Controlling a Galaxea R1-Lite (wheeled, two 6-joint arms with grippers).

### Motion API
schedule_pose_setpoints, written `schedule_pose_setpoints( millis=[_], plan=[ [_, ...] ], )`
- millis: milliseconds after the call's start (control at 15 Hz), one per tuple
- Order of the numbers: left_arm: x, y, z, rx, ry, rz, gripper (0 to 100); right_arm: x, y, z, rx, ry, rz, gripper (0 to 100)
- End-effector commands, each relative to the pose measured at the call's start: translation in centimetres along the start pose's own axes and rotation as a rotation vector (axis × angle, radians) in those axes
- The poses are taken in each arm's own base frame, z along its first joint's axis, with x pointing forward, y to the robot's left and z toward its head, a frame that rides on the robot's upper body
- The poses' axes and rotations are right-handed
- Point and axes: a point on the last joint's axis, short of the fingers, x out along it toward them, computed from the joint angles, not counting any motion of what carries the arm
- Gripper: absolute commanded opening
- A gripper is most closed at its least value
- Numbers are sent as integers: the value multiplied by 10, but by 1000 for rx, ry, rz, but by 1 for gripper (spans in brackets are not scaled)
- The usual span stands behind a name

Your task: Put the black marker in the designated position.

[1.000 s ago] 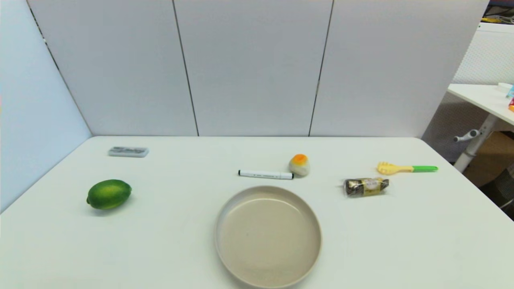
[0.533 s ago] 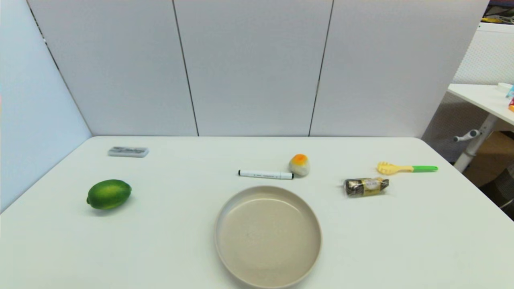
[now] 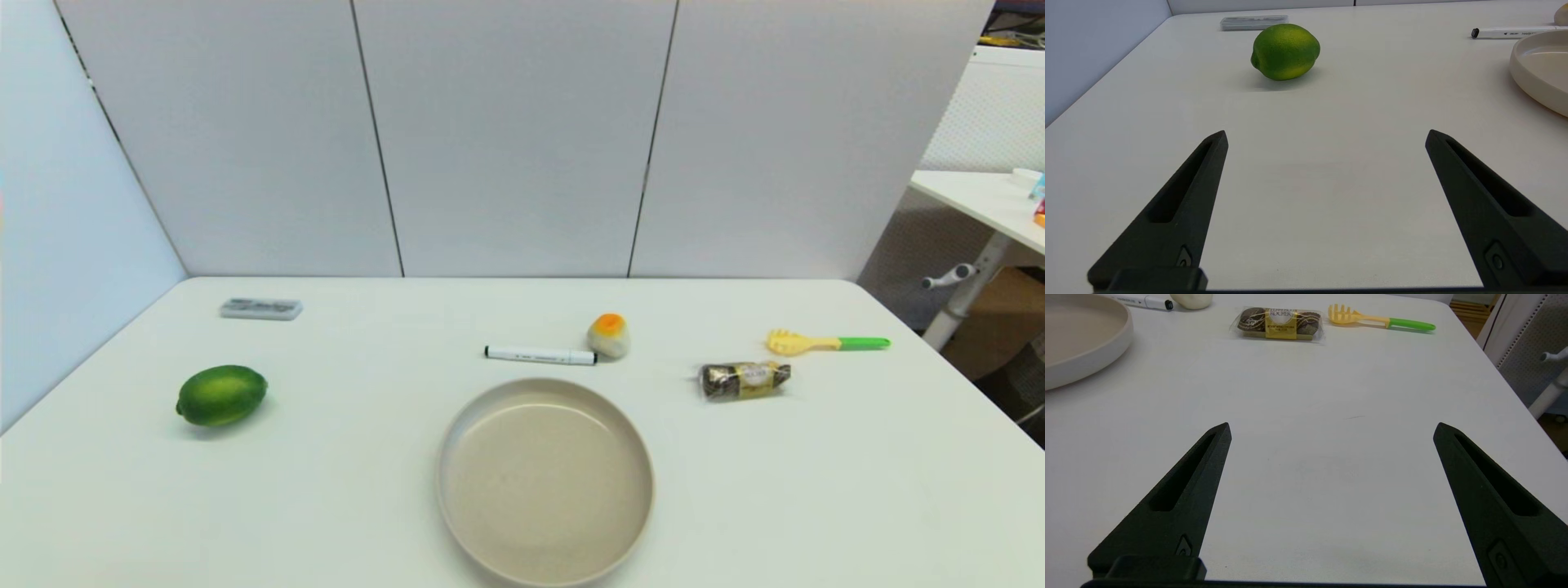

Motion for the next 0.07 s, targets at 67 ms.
schedule_pose_setpoints(
  millis=[67],
  plan=[
    [0,0,0,0,3,0,100,0,0,0,0,2,0,100]
  ],
)
